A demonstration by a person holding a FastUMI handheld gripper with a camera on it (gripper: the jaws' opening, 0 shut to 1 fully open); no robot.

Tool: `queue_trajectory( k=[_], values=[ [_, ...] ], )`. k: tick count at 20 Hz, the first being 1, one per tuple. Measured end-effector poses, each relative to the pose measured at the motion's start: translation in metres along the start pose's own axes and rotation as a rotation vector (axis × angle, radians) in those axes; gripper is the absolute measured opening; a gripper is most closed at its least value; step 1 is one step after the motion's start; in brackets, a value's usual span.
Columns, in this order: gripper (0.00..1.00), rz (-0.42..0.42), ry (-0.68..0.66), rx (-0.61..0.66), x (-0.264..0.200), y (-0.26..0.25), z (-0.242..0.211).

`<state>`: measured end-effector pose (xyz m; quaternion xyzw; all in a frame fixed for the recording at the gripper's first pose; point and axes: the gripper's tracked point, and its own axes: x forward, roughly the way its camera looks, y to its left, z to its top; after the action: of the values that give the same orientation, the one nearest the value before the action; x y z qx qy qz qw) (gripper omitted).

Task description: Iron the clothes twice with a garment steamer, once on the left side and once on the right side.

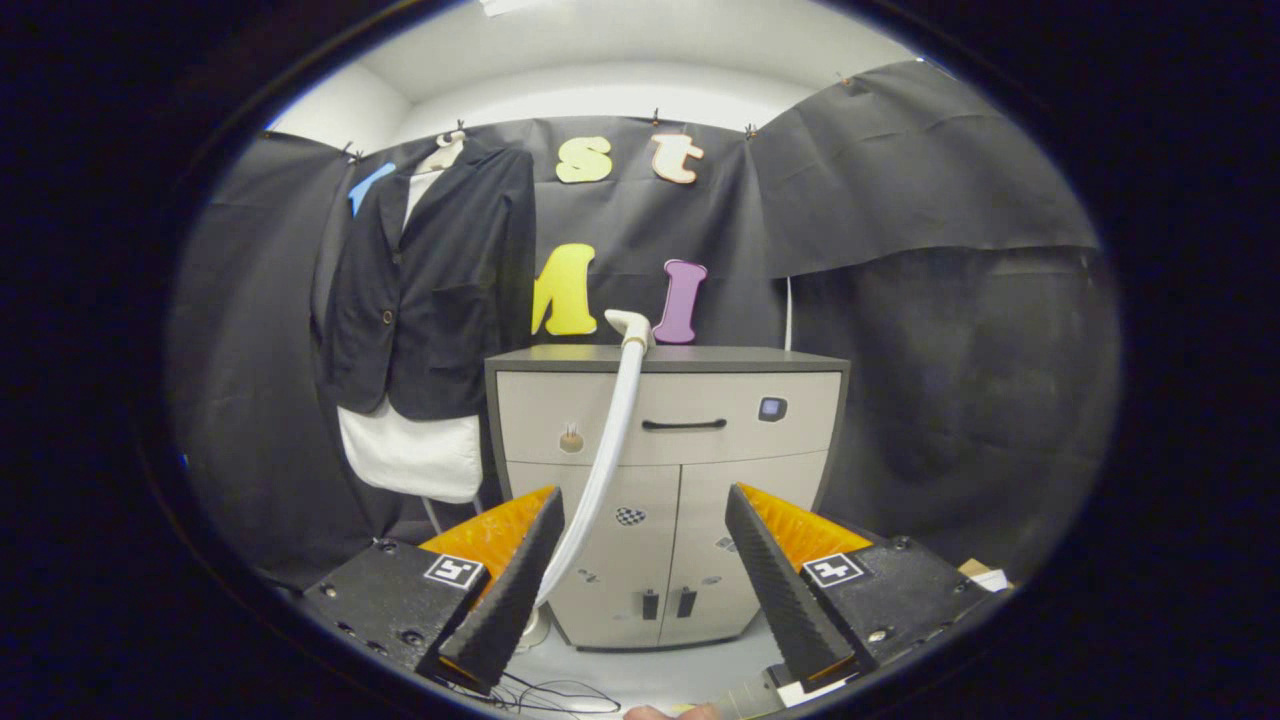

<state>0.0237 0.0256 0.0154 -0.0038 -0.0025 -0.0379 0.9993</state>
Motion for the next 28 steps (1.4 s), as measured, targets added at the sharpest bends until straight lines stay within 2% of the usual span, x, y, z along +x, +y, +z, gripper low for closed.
queue_trajectory(
  k=[5,7,9,11,16,19,22,26,28],
  values=[
    [1.0,-0.041,0.008,0.012,0.003,0.02,0.011],
    [1.0,-0.075,0.049,0.045,0.009,0.025,0.011],
    [1.0,-0.08,0.096,0.103,0.016,0.036,0.015],
    [1.0,-0.084,0.126,0.109,0.024,0.038,0.025],
    [1.0,-0.039,0.163,0.001,0.056,0.035,0.059],
    [1.0,0.005,0.201,0.015,0.088,0.037,0.074],
    [1.0,0.059,0.214,0.08,0.127,0.039,0.102],
    [1.0,0.08,0.176,0.041,0.172,0.022,0.154],
    [1.0,0.083,0.189,0.008,0.198,0.013,0.166]
  ],
)
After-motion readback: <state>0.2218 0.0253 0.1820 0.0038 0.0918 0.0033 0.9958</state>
